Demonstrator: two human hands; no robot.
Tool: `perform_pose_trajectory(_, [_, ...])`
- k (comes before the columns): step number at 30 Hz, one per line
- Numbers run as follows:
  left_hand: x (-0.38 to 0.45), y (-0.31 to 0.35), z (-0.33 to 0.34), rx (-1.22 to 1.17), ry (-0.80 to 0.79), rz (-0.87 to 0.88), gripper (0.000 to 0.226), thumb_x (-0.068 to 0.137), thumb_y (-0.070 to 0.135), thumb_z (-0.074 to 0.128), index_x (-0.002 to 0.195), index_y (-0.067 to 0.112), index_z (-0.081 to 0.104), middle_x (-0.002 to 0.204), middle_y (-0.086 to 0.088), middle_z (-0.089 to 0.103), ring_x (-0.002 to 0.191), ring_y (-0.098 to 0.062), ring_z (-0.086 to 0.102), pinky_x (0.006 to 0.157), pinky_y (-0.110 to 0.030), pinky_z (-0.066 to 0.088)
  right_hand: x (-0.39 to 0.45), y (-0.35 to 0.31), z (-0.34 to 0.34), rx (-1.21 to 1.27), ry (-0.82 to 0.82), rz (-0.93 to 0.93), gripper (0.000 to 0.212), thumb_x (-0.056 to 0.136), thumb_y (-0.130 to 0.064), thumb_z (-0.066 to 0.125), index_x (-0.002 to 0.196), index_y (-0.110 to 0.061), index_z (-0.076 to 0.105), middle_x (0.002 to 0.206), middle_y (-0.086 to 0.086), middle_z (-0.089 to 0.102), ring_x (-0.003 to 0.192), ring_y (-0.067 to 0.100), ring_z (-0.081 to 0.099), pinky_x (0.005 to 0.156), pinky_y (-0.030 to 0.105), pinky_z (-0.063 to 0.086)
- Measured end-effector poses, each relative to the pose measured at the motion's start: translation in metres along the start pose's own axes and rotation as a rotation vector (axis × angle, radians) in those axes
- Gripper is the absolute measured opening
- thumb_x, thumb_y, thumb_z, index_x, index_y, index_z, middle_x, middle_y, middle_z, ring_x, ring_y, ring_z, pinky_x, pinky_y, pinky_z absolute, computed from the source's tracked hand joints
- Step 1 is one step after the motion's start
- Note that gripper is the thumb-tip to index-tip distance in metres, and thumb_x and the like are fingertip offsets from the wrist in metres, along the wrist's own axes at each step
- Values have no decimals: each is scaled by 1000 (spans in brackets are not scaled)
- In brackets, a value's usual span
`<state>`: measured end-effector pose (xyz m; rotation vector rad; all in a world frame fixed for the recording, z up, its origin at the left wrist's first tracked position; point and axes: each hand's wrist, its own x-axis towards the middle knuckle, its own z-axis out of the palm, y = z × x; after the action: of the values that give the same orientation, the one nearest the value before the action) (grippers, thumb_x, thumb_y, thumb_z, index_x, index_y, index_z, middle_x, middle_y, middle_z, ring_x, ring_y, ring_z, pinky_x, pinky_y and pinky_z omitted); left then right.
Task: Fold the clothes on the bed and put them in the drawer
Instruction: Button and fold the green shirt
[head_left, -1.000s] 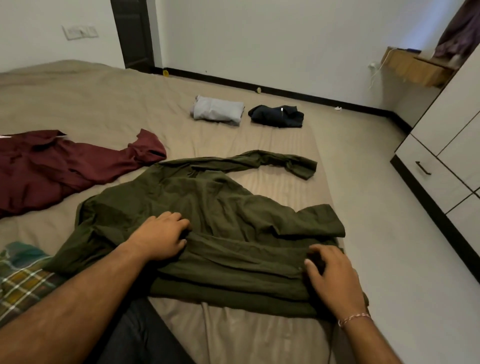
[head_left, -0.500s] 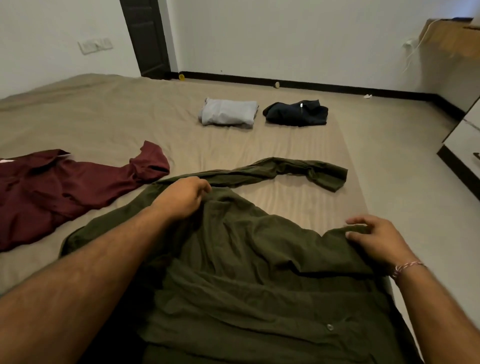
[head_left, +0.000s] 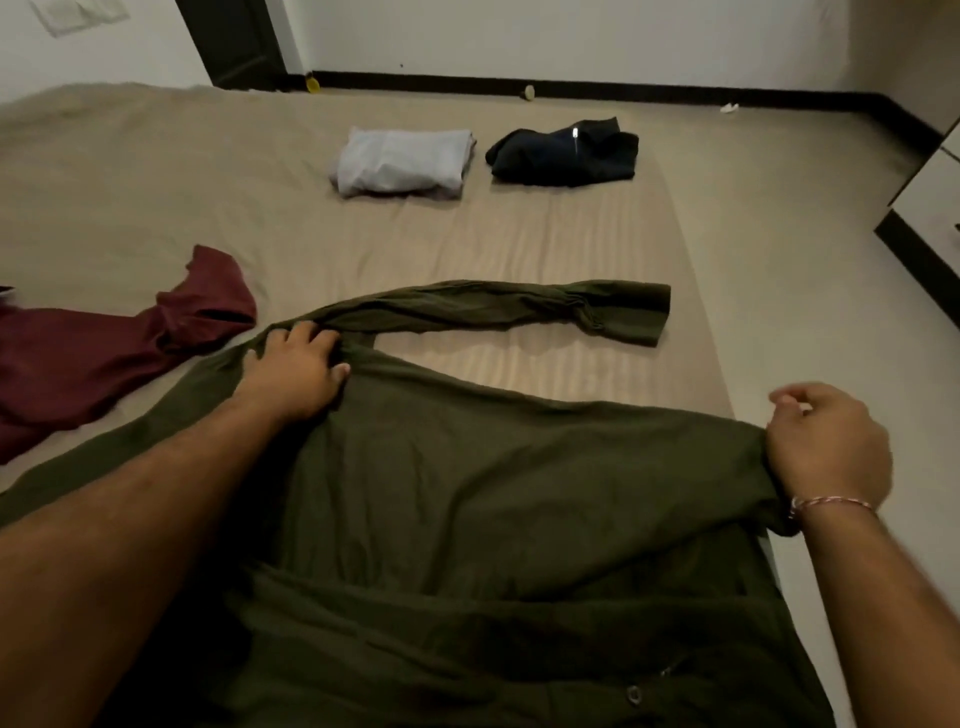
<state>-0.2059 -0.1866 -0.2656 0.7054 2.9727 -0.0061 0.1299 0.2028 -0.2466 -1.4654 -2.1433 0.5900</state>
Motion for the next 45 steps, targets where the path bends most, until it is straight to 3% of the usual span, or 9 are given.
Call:
perform_pose_trajectory(2, [-2,2,-7,102,200,224,38,97,44,58,130,26,63,135,-9,53,127,-34,45,106,-56,41,-1,-5,-5,-28,52,-247,25,98,-29,56,116,-22,73,115,12,71,99,39,65,84,44,54])
perform_pose_trajectory(6, [-9,10,-22,58,218,607,9,93,23,67,100,27,68,104,1,63,101,-25,56,90,-41,43,-21,-25,-3,-268,-512,-495,58,91,-53,69,141,-29,54,137,0,57,121,26,57,102,50,51])
perform_pose_trajectory(13, [-28,-11,-62,-198,167,490,13,99,15,59,102,22,49,92,-5,63,83,-33,62,73,-41,46,-43,-54,-1,-238,-49,-738,7,95,-31,65,94,-24,65,84,-1,65,82,26,61,90,44,48])
perform_pose_trajectory(21, [-109,-54,-125,203,162,702,31,94,52,59,117,31,66,97,3,66,86,-19,57,72,-35,47,-65,-50,-62,-237,-461,-946,23,87,-39,75,103,-42,58,94,-20,58,98,12,55,92,34,21])
perform_pose_trajectory(25, [-177,-70,-119,289,327,807,20,94,39,63,104,23,70,95,2,61,87,-24,54,70,-39,45,-107,-35,-109,-364,-417,-950,24,87,-23,71,96,-42,61,91,-17,61,88,10,56,96,35,24])
perform_pose_trajectory(30, [-250,-93,-67,245,295,820,25,92,46,54,97,26,67,92,1,56,86,-27,58,69,-39,43,-171,17,-128,-714,-513,-907,29,94,-44,61,122,-45,61,110,-17,59,103,8,62,96,34,44])
perform_pose_trajectory(33, [-281,-97,-43,181,203,753,31,96,60,49,99,34,65,96,9,54,90,-17,59,71,-34,43,-192,43,-138,-620,-750,-798,47,92,-63,58,136,-46,55,120,-20,57,106,6,60,97,31,51])
perform_pose_trajectory(38, [-287,-58,-59,-22,366,724,29,99,44,51,97,23,71,100,3,60,88,-22,58,74,-40,49,-194,29,-141,-252,-352,-880,38,99,-49,51,125,-28,67,119,-7,65,107,15,59,95,33,50])
perform_pose_trajectory(45, [-278,51,-39,-205,233,761,36,93,42,55,123,25,67,130,1,60,119,-22,58,102,-41,49,-155,-8,-96,-357,-499,-756,54,100,-43,58,150,-25,46,149,1,51,134,23,49,115,42,42])
